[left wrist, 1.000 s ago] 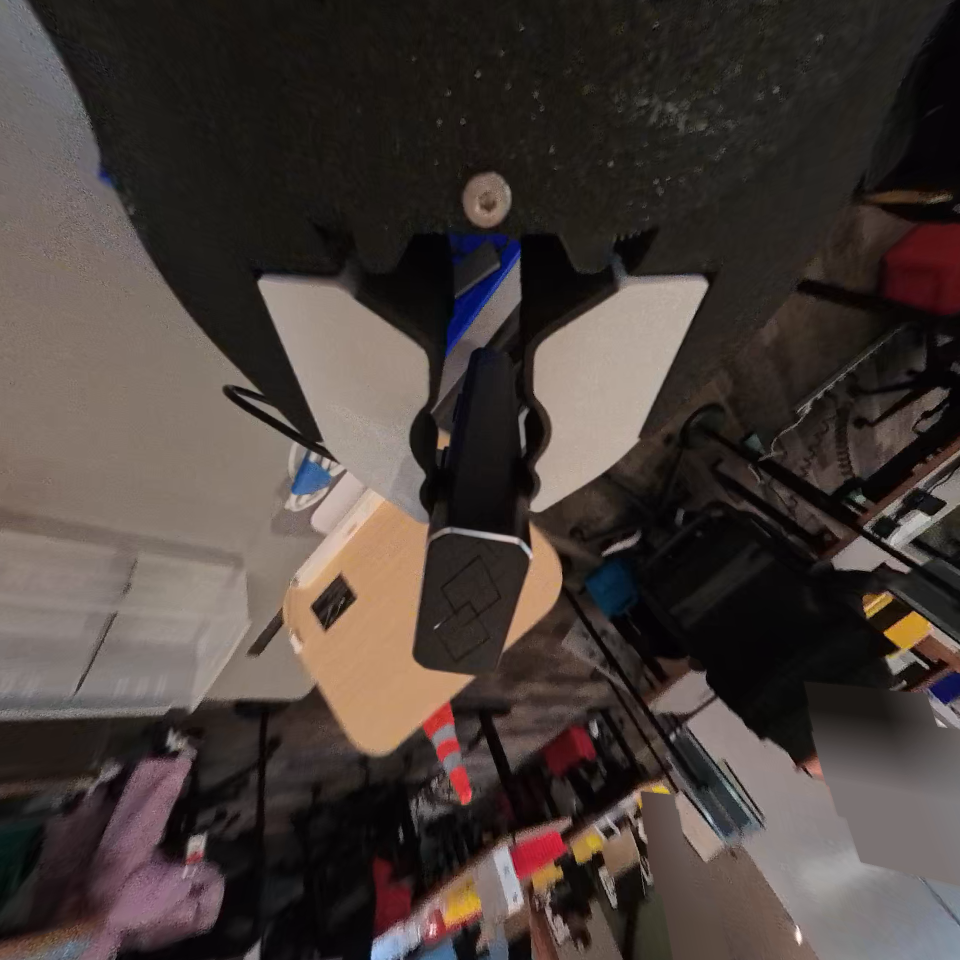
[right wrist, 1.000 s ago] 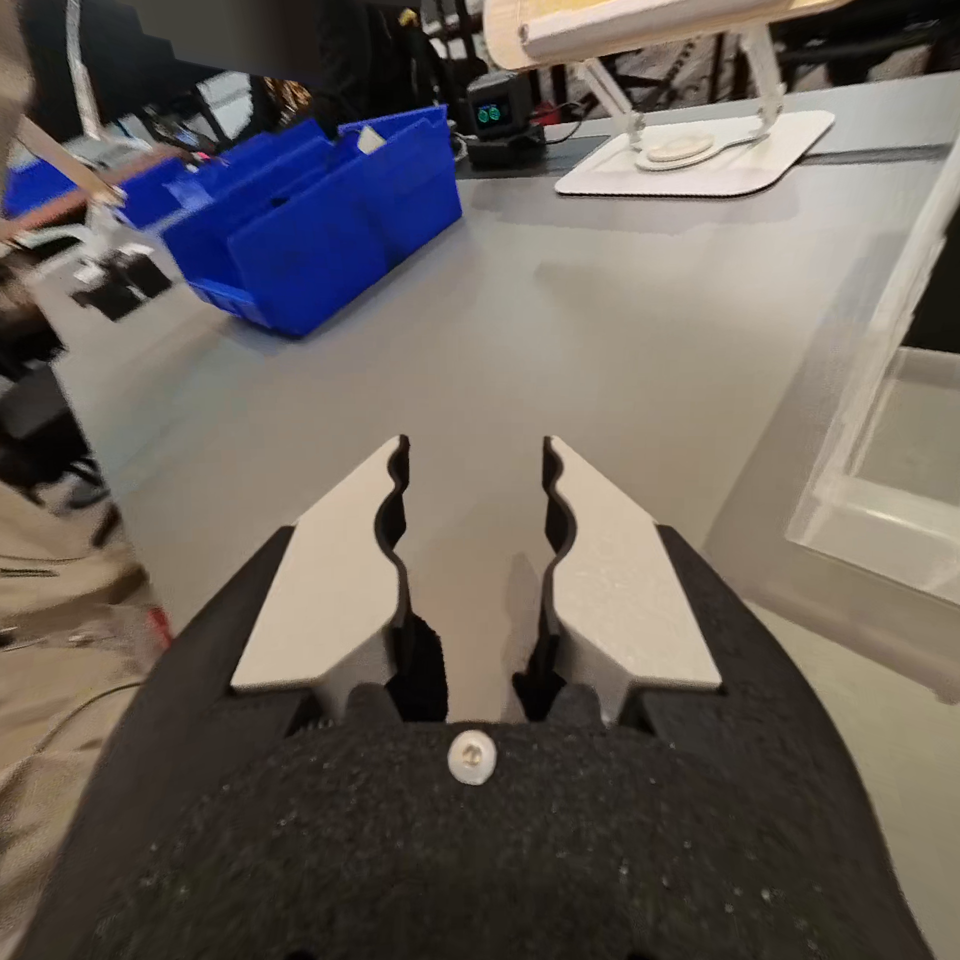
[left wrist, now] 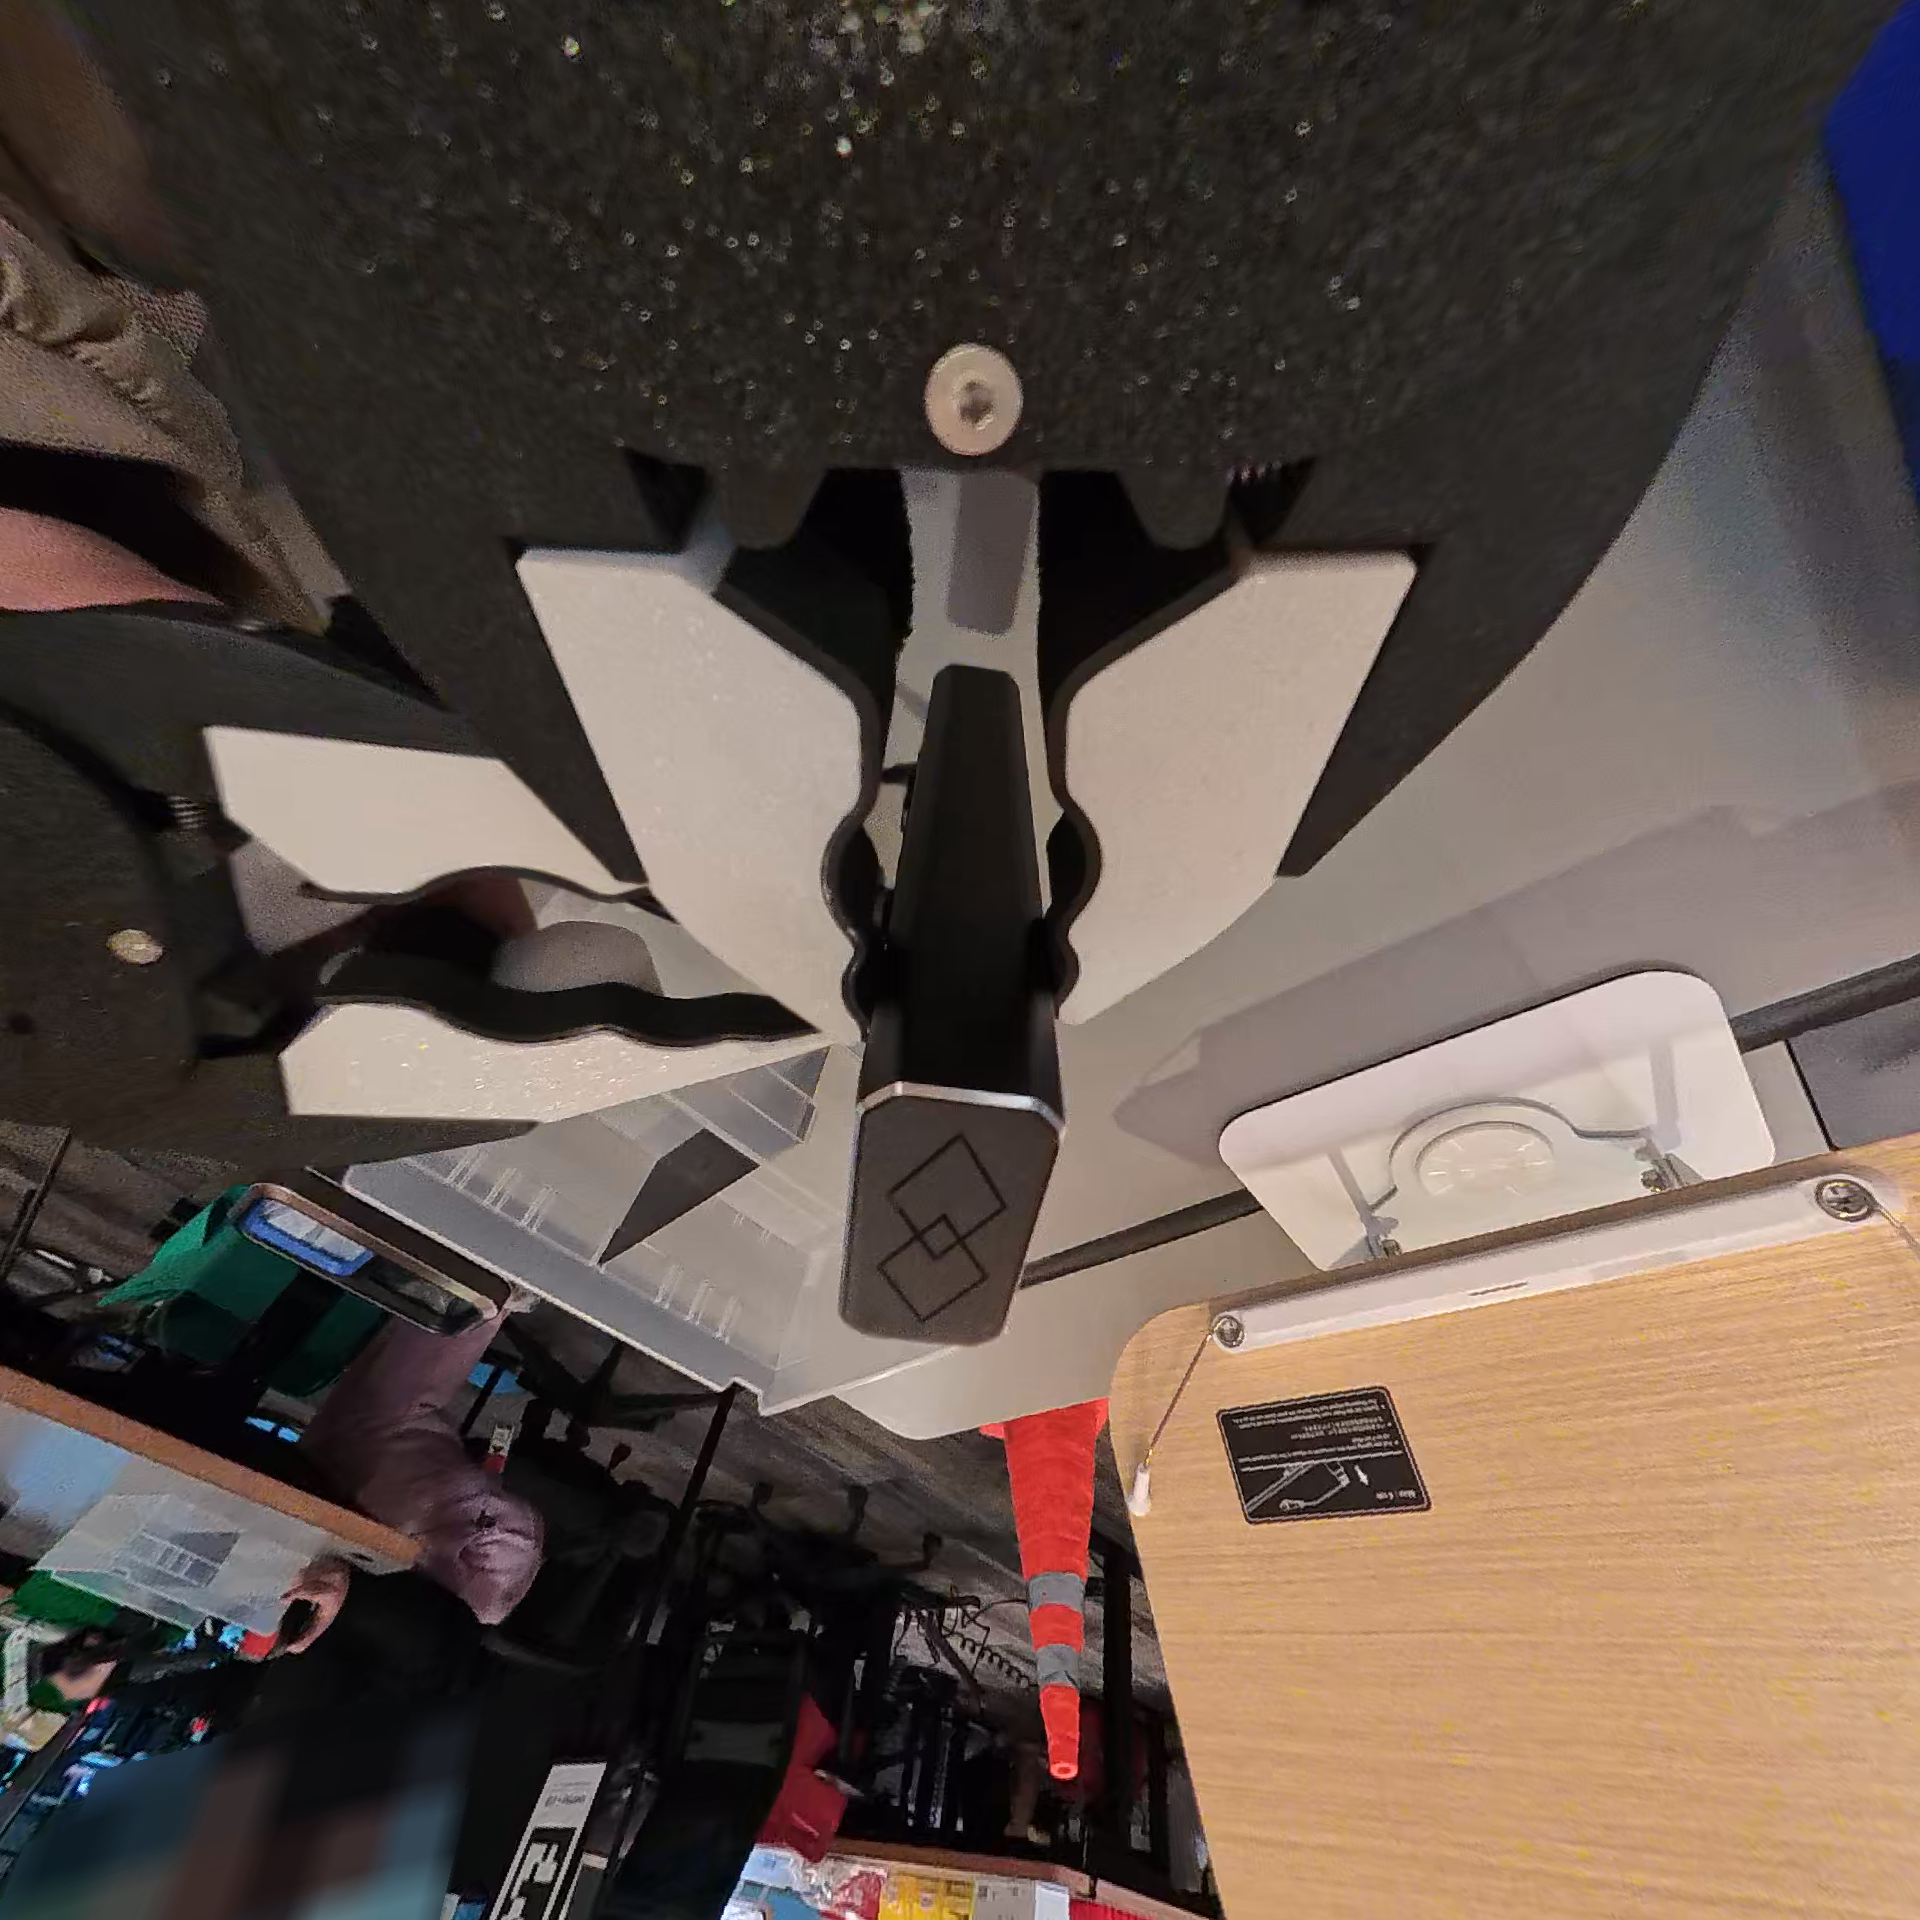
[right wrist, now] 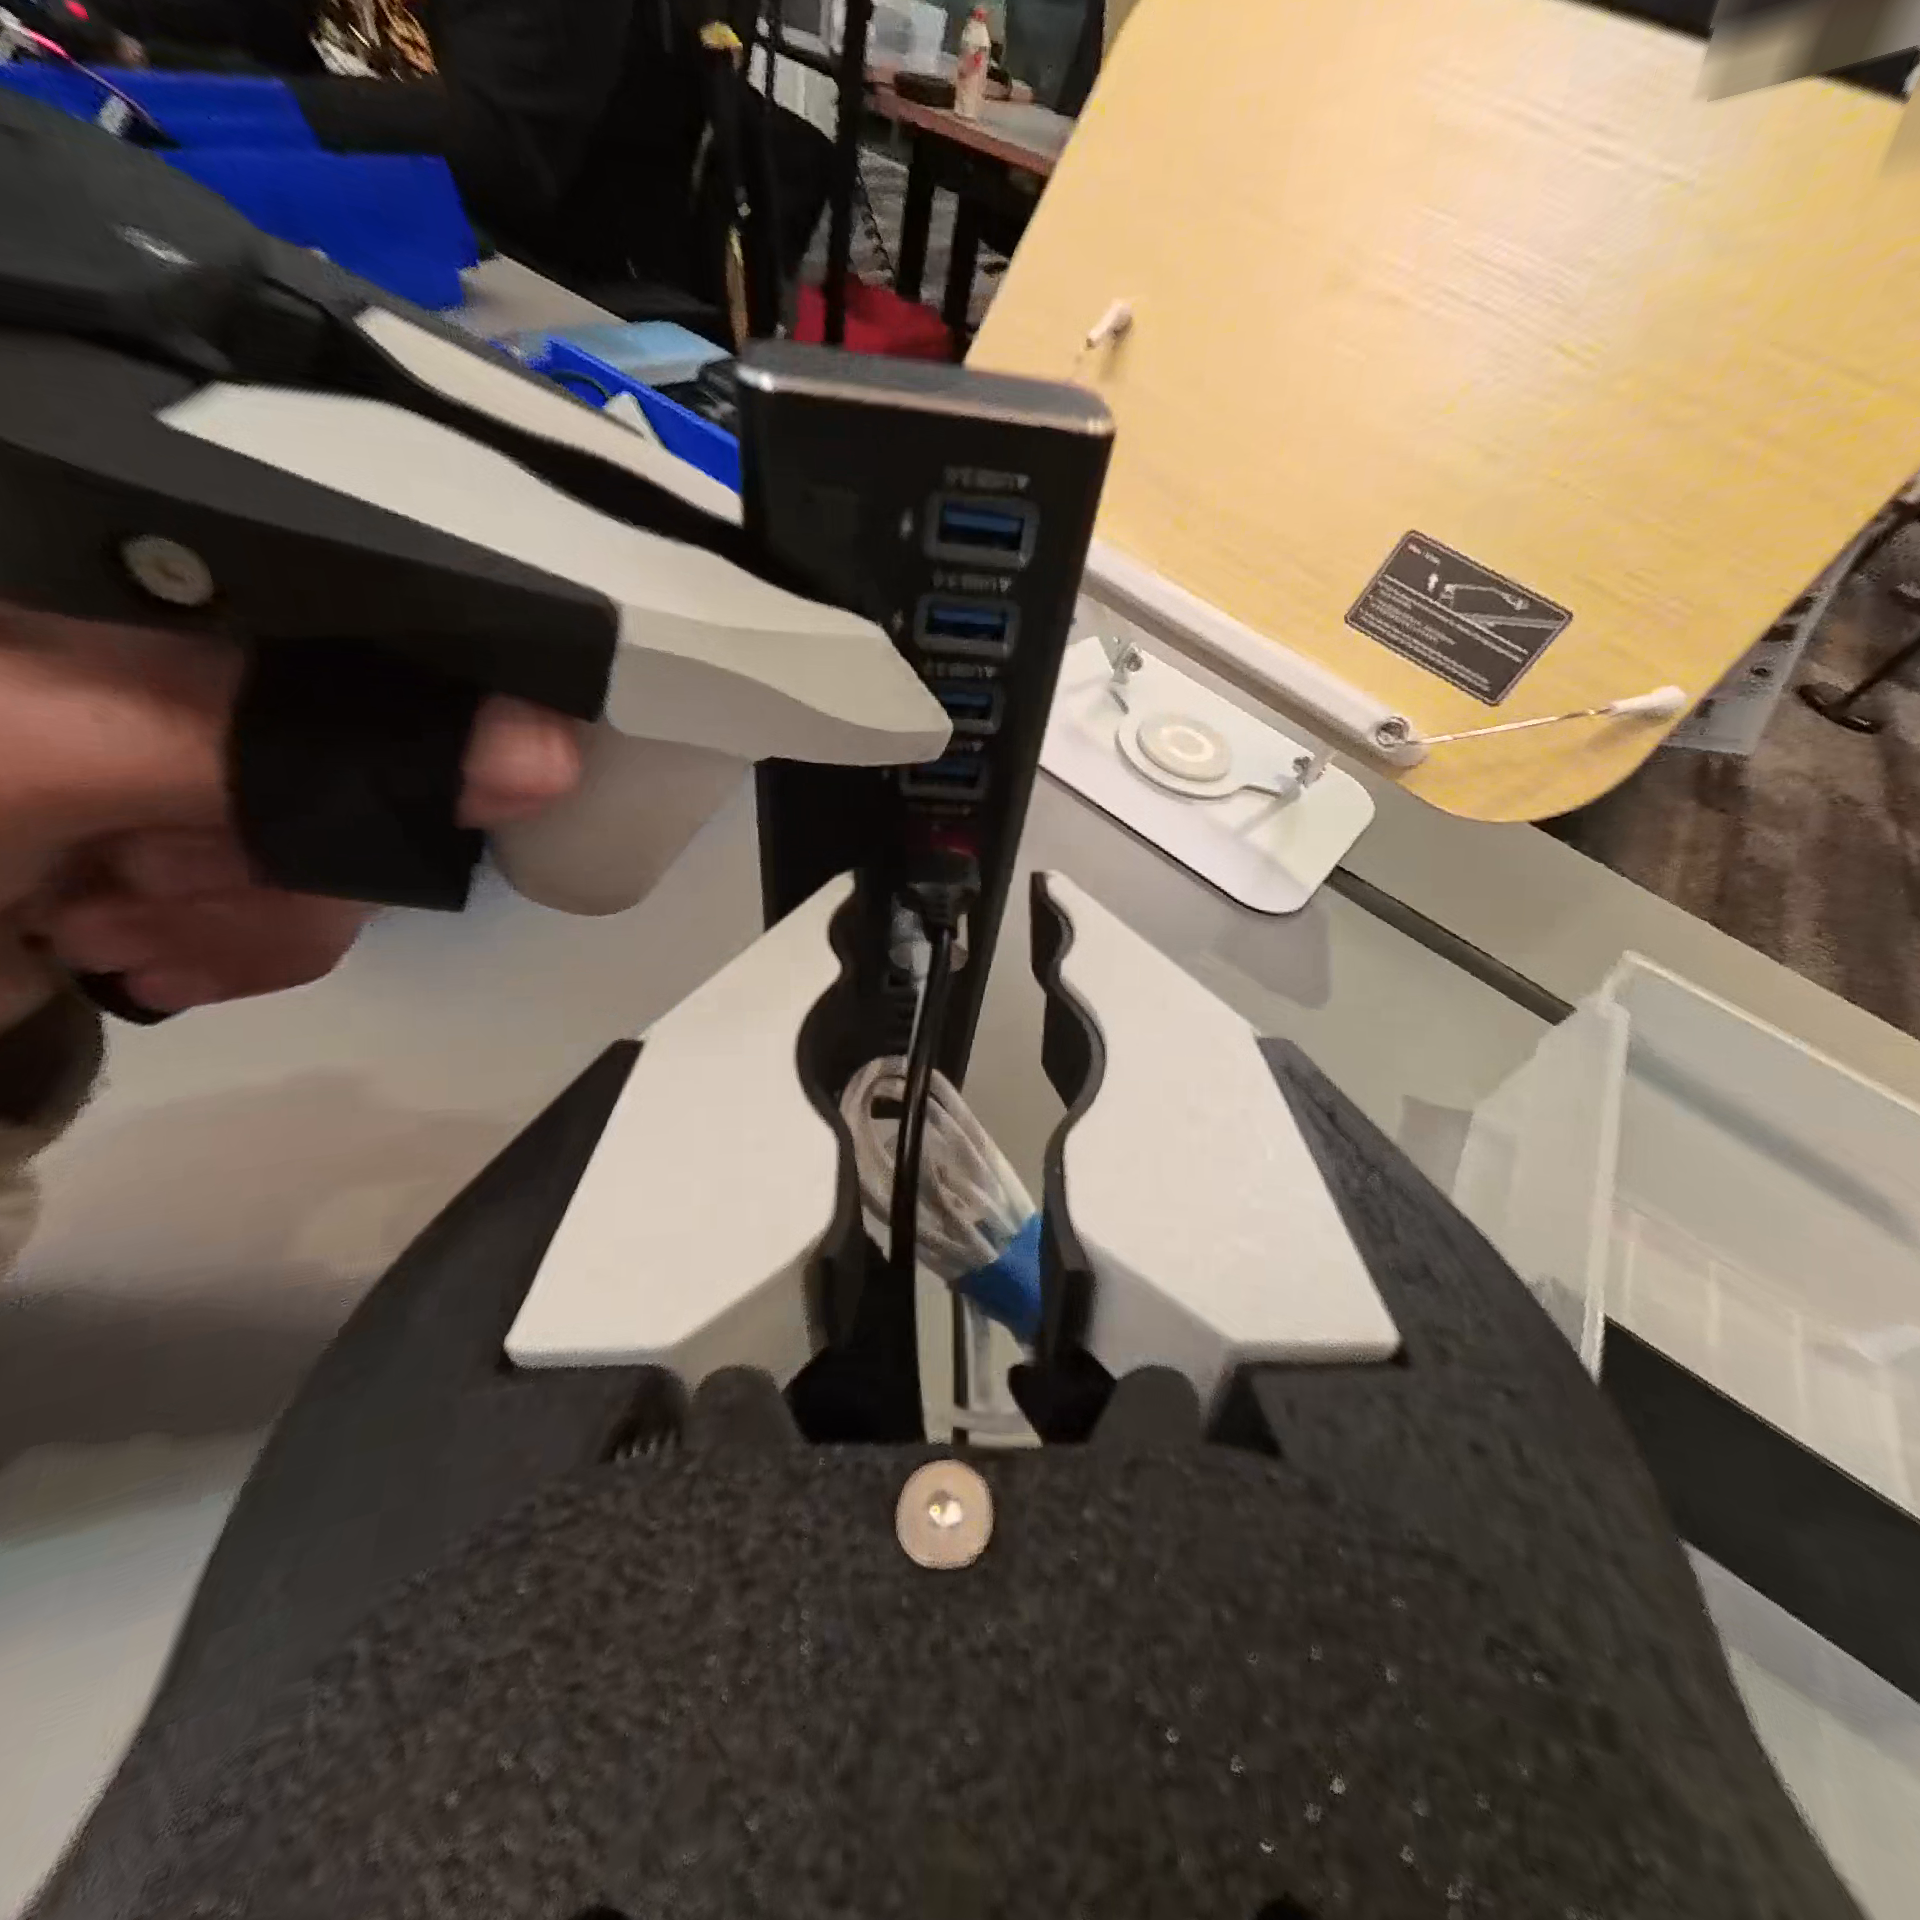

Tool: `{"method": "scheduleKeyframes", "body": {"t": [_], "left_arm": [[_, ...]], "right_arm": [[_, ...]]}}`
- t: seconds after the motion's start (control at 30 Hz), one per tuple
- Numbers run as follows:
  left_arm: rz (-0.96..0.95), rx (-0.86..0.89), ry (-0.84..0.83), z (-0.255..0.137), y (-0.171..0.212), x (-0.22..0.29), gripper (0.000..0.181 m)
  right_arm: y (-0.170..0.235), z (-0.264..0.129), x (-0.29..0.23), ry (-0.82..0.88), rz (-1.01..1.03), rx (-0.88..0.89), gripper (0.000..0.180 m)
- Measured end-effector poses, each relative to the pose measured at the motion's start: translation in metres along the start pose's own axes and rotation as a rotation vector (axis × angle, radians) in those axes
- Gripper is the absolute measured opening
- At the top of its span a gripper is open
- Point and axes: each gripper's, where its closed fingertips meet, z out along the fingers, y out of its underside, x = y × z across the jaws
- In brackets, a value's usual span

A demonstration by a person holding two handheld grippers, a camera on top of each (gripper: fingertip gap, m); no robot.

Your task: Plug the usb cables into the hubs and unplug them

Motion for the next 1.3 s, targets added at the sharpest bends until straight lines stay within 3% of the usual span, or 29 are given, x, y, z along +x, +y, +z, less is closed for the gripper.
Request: {"method": "scheduleKeyframes", "body": {"t": [0.17, 0.47, 0.57, 0.9, 1.3], "left_arm": [[0.015, -0.006, 0.006, 0.001, 0.0, 0.004, 0.029], [0.014, 0.009, 0.018, 0.003, 0.002, 0.003, 0.029], [0.145, 0.014, -0.052, 0.003, 0.0, 0.003, 0.029], [0.24, -0.014, -0.064, 0.007, 0.004, -0.002, 0.03], [0.25, -0.05, -0.023, 0.008, 0.008, -0.005, 0.031]], "right_arm": [[-0.002, -0.002, -0.002, -0.02, 0.048, 0.074, 0.015], [-0.002, -0.002, -0.002, -0.033, 0.113, 0.136, 0.014], [0.0, 0.0, -0.002, -0.029, 0.109, 0.141, 0.014], [0.006, 0.003, -0.006, -0.103, 0.217, 0.127, 0.014], [0.009, 0.003, -0.009, -0.162, 0.278, 0.105, 0.014]]}}
